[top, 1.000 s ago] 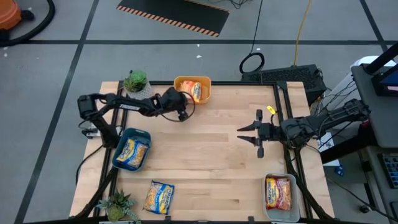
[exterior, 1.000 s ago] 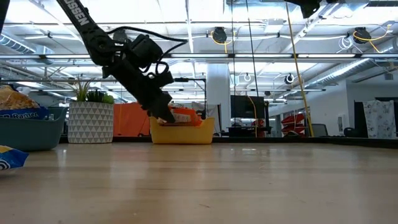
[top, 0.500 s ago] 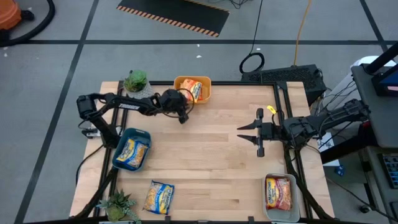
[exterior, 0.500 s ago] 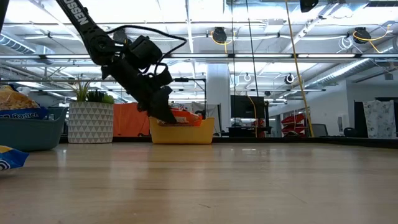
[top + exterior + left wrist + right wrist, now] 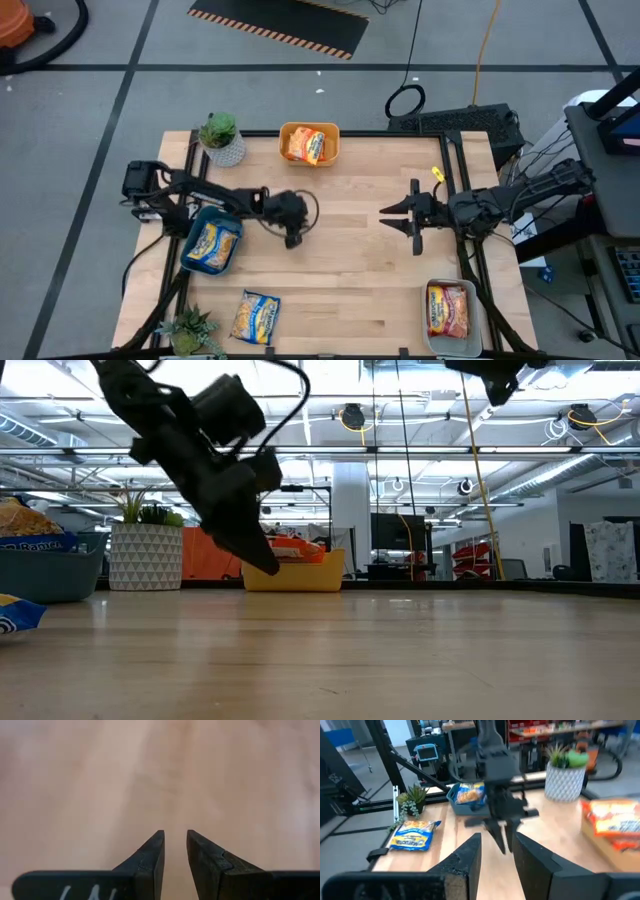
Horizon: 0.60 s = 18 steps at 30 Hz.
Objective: Sort Maruchan noodles
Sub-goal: Put the blue noodle pack into the blue bin
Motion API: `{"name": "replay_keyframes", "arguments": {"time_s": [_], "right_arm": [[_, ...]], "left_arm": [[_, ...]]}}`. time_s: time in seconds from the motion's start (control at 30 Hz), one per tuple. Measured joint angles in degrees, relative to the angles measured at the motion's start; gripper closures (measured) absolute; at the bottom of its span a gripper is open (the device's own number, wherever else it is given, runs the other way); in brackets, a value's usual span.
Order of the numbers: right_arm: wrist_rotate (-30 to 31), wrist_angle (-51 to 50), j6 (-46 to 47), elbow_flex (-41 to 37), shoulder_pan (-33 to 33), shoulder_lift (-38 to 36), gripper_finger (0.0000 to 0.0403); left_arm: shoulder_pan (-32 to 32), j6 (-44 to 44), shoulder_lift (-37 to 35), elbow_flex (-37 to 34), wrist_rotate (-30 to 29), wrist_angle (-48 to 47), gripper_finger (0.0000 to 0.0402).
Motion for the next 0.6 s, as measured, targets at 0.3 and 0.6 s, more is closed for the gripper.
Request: {"name": "replay_keyframes", "arguments": {"time_s": [0.3, 0.6], "right_arm": [[-2.7, 16.0, 8.5, -0.1, 0.0, 19.4, 0.0298], [-9.4, 27.4, 12.4, 9.0, 2.5, 40.5, 0.0298]], "left_arm": [[-10.2, -6.4, -6.5, 0.1, -1.1, -4.8, 0.0316], [-24.6, -19.2, -18.3, 0.0, -13.7, -20.1, 0.0316]]}}
